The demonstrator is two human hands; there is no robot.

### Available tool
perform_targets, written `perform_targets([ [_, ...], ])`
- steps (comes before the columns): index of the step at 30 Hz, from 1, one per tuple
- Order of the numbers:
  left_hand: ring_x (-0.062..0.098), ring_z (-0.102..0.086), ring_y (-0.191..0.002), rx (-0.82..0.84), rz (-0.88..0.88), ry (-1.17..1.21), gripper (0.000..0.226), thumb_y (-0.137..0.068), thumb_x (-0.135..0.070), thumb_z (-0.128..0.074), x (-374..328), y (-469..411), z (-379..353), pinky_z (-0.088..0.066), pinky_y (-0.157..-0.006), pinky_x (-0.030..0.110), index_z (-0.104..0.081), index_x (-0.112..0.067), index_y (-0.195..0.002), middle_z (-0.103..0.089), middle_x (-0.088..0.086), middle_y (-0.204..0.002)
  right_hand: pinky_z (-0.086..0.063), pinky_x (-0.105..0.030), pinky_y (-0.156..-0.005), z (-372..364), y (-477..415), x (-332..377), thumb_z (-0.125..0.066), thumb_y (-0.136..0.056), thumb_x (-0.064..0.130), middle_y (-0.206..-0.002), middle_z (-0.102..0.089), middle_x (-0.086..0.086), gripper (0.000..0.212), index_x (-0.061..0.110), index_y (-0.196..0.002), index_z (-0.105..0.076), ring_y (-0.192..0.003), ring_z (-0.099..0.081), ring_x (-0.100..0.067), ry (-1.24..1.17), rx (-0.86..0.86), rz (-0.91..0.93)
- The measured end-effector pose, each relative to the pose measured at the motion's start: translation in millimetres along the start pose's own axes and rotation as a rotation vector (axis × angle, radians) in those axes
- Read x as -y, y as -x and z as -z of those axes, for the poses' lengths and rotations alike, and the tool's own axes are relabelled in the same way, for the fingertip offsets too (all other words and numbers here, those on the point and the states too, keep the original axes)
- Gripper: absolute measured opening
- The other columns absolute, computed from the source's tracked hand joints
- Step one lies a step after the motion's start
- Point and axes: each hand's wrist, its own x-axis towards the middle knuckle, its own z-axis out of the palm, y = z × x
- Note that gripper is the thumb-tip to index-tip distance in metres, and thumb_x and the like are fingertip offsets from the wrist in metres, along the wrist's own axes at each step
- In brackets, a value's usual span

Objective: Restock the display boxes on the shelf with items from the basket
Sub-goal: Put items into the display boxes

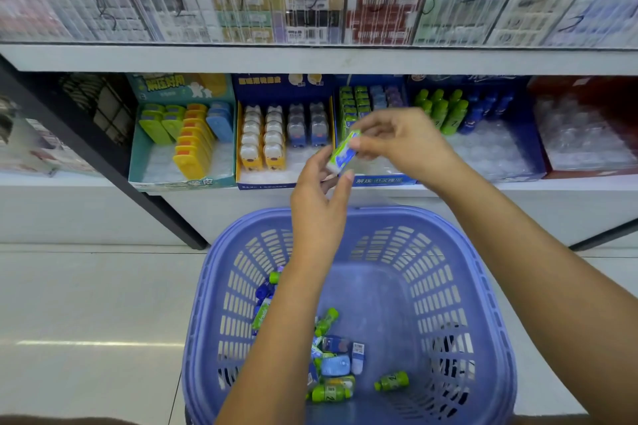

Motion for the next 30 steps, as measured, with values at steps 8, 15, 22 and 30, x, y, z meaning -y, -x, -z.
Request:
perform_targets([
  [8, 0.016, -0.003, -0.147, 0.42, -0.216, -0.734, 0.065, -0.096, -0.021, -0.05, 15.7, 12.8, -18.3, -0.006, -0.119, 0.025, -0.016, -0.011, -0.151, -0.011, 0.001, -0.16, -0.046, -0.018, -0.083, 26.4, -35.8, -34.4, -0.065, -0.087, 0.015, -0.106, -0.071, -0.008, 0.023, 0.009, -0.108, -0.069, -0.092, -0.065, -0.017, 0.479, -0.302, 0.18],
  [15, 0.015, -0.008, -0.146, 0.422, -0.245, -0.78, 0.064, -0.096, -0.021, -0.049, 17.1, 6.4, -14.4, -0.008, -0.119, 0.026, -0.018, -0.012, -0.151, -0.015, 0.001, -0.158, -0.042, -0.017, -0.077, 21.8, -46.2, -39.1, -0.067, -0.085, 0.018, -0.102, -0.071, -0.011, 0.023, 0.005, -0.104, -0.07, -0.09, -0.065, -0.018, 0.51, -0.297, 0.22],
  [22, 0.016, -0.007, -0.147, 0.434, -0.258, -0.75, 0.064, -0.096, -0.02, -0.051, 20.5, 4.8, -12.6, -0.009, -0.12, 0.026, -0.018, -0.012, -0.151, -0.015, 0.001, -0.159, -0.039, -0.019, -0.08, 21.0, -50.1, -32.0, -0.064, -0.088, 0.016, -0.106, -0.07, -0.013, 0.022, 0.002, -0.104, -0.07, -0.097, -0.064, -0.025, 0.698, -0.197, 0.231],
  [30, 0.012, -0.021, -0.144, 0.466, -0.24, -0.589, 0.053, -0.096, -0.02, -0.05, 23.5, 0.7, -1.1, -0.015, -0.112, 0.016, -0.034, -0.014, -0.146, -0.031, 0.0, -0.154, -0.045, -0.034, -0.089, 14.6, -47.1, -21.2, -0.059, -0.09, 0.015, -0.12, -0.057, -0.016, 0.022, 0.002, -0.104, -0.071, -0.104, -0.057, -0.031, 0.869, -0.111, 0.136],
])
